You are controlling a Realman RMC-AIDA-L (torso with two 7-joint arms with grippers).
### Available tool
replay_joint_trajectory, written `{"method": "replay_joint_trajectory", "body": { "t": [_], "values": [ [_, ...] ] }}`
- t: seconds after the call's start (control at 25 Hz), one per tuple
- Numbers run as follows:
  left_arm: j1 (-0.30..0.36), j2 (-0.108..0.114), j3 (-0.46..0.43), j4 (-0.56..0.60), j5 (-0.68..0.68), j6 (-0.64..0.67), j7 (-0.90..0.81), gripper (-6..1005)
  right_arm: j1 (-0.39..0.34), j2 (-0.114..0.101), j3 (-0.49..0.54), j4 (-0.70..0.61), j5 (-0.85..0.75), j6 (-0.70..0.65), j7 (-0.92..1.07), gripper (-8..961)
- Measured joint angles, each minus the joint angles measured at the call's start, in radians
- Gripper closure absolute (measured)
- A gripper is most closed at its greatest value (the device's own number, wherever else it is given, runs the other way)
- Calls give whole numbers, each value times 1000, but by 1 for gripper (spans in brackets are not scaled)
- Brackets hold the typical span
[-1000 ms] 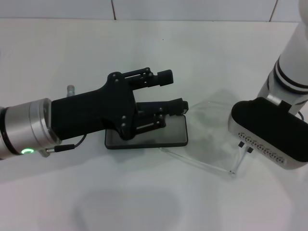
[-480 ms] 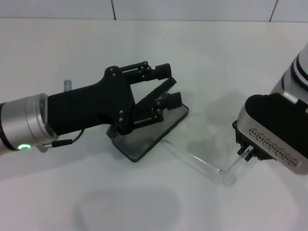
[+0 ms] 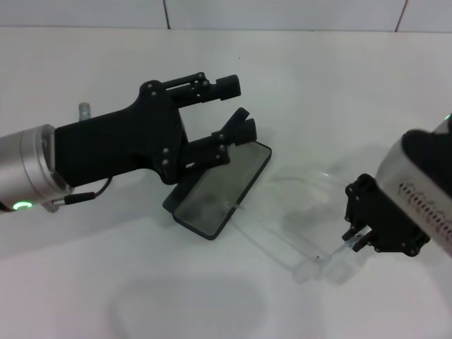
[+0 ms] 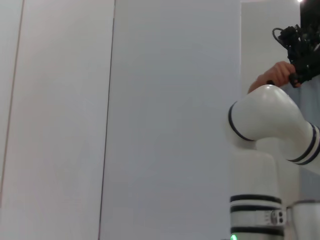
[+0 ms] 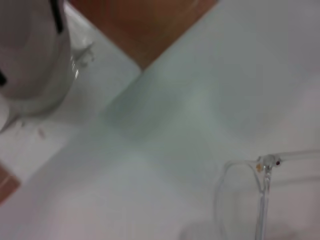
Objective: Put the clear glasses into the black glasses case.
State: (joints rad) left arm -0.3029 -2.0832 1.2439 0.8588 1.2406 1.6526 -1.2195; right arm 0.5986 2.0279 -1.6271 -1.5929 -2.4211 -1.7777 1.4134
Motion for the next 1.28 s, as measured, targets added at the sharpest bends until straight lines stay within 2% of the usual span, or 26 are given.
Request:
{"method": "replay_joint_trajectory", "body": {
  "t": [0.28, 0.44, 0.68, 0.72, 0.76, 0.96, 1.28],
  "values": [
    [0, 0, -59, 2, 0, 29, -13, 513, -47, -5, 210, -56, 224, -31, 0, 867],
    [3, -1, -101, 2, -2, 75, -32, 515, -75, -7, 316, -5, 349, -30, -23, 867],
    [-8, -3, -110, 4, -46, 137, -37, 519, -103, -7, 405, 257, 565, 1, -113, 866],
    [-13, -3, -108, 4, -52, 143, -37, 519, -103, -7, 405, 257, 565, 1, -113, 866],
    [-18, -4, -107, 4, -55, 147, -38, 520, -104, -7, 422, 386, 651, 11, -169, 866],
    [-55, -6, -104, -21, -53, 150, -36, 523, -112, -6, 423, 580, 811, 0, -276, 867],
    [-90, -7, -103, -49, -57, 129, -20, 528, -118, -1, 418, 751, 909, -27, -327, 866]
  ]
}}
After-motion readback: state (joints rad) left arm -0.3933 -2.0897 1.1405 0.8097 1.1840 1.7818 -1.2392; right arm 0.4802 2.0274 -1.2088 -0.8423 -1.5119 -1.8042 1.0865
